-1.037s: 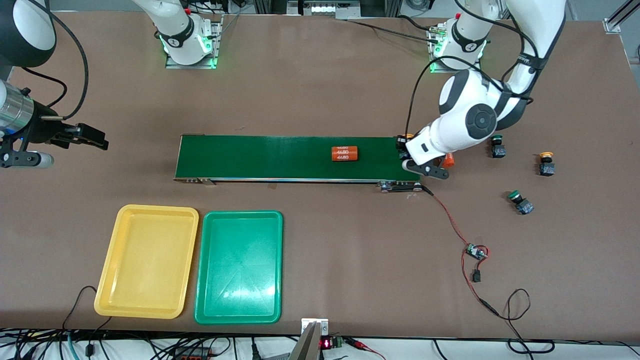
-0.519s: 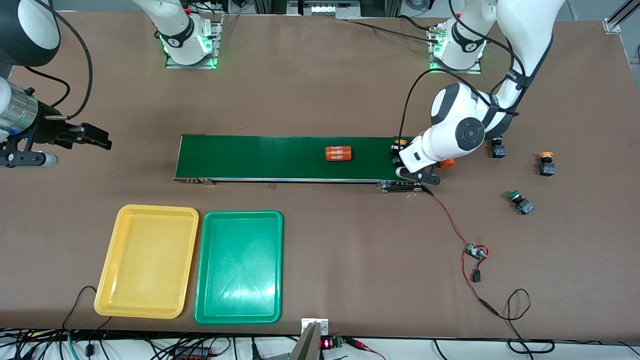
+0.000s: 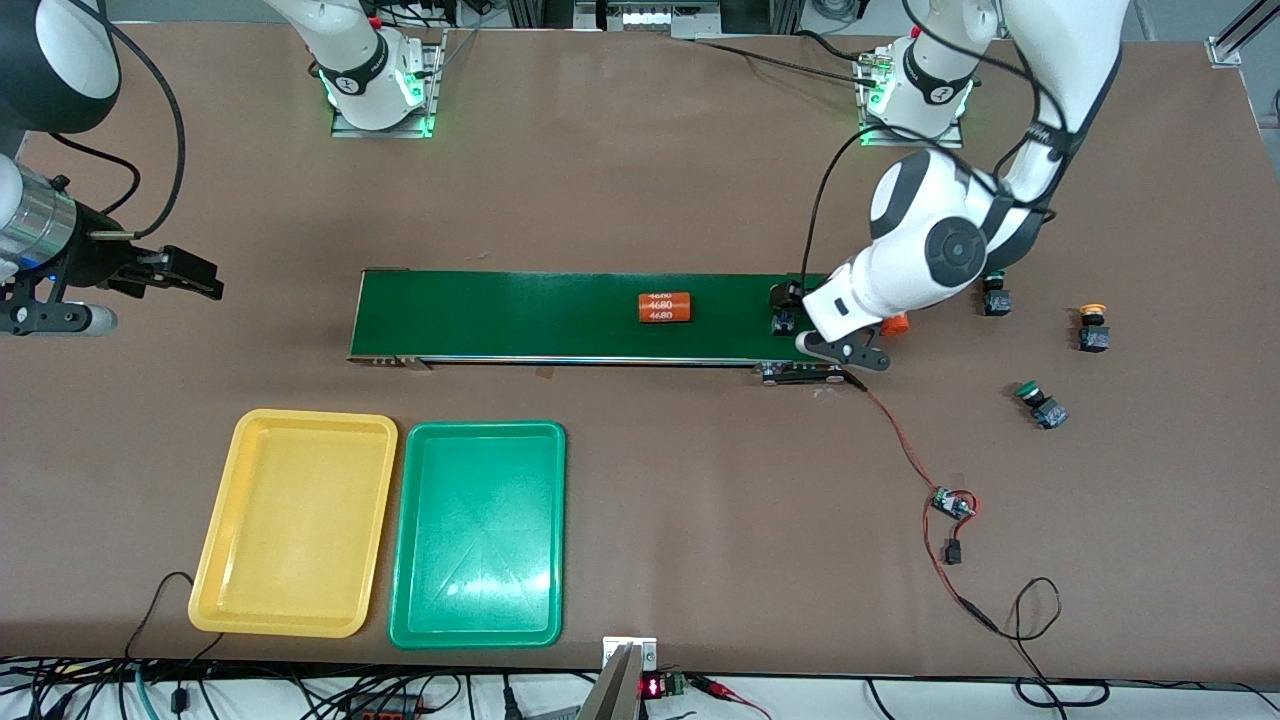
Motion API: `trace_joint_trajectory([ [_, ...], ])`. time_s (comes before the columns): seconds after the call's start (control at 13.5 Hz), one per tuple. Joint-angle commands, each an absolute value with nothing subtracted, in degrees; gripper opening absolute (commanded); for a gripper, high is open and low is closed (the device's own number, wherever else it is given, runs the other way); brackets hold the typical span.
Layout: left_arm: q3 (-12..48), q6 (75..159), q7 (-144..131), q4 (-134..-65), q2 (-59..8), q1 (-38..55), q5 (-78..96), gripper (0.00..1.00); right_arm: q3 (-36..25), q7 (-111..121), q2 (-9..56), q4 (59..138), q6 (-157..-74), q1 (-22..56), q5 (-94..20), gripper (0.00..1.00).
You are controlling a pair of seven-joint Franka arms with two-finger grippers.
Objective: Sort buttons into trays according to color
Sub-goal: 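Place the push button on the conveyor belt with the left gripper, then reach the left gripper to another push button and grasp it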
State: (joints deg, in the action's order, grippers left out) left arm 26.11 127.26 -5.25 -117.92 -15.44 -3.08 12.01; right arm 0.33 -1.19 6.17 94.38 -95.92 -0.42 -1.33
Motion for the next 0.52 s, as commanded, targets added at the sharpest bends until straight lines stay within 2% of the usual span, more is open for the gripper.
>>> trace_joint_trajectory([
  [0.0,25.75,122.7,-3.69,-118.65,-11.6,-10.87,12.39,1.0,0.44,-0.88,5.71,94.66,-96.06,-0.53,-1.93,1.0],
  [0.15,25.14,123.3,-3.78,-118.74,-12.56,-15.8,9.69,1.0,0.35,-0.79,5.71,94.75,-96.15,-0.53,-1.93,1.0],
  [0.3,25.22,125.32,-3.6,-117.26,-15.28,-22.21,-1.36,1.0,0.35,-0.79,5.71,94.75,-96.15,-0.7,-1.93,1.0],
  [0.44,24.53,125.42,-3.69,-116.98,-17.3,-24.77,-3.16,1.0,0.35,-0.79,5.71,94.83,-96.15,-0.53,-1.93,1.0],
])
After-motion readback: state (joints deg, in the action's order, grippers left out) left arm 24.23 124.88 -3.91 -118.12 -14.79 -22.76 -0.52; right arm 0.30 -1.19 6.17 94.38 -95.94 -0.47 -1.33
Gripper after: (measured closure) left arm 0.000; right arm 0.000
